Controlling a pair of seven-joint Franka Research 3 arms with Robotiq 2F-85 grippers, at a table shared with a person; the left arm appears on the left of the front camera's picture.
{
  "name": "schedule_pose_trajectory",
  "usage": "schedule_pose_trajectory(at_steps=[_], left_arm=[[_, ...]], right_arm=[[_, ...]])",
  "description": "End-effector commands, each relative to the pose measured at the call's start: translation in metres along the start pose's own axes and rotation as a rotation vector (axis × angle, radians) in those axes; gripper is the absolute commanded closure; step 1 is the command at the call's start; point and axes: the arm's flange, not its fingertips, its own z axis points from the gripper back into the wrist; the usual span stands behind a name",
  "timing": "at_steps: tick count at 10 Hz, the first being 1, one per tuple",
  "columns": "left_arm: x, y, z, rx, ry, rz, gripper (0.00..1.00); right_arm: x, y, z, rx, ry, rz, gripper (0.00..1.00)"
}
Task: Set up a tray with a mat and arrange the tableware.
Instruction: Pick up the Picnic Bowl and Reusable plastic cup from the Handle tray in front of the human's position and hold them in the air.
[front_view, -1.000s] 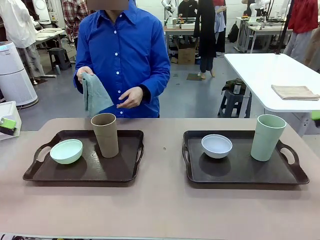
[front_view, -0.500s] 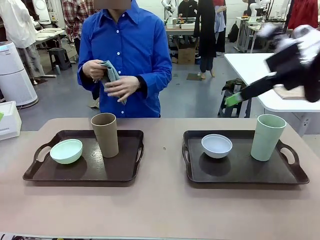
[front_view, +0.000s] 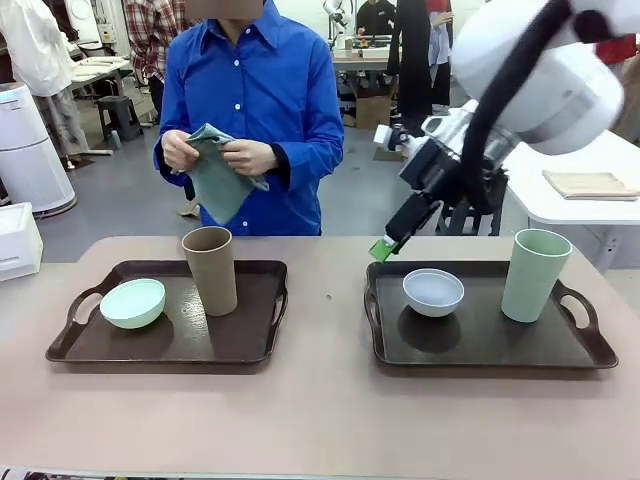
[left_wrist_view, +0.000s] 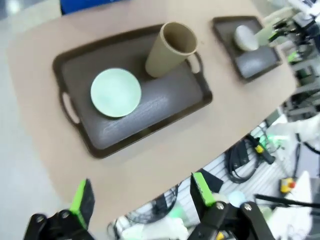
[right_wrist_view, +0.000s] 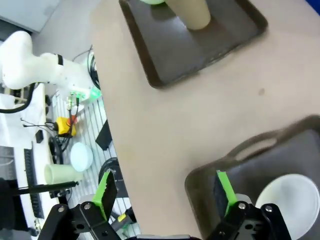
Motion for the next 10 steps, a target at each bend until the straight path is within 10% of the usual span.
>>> schedule_pose_trajectory(at_steps=[1, 9, 10], left_arm=[[0.017, -0.015, 0.001, 0.112, 0.083, 0.076, 0.00], [0.015, -0.016, 0.004, 0.098, 0.054, 0.055, 0.00], [0.013, -0.015, 0.003, 0.078, 0.057, 0.060, 0.00]], right_arm=[[0.030, -0.012, -0.002, 0.052, -0.003, 0.028, 0.00], [0.034, -0.016, -0.008, 0.085, -0.005, 0.038, 0.00], [0.021, -0.024, -0.013, -0.075, -0.024, 0.265, 0.00]])
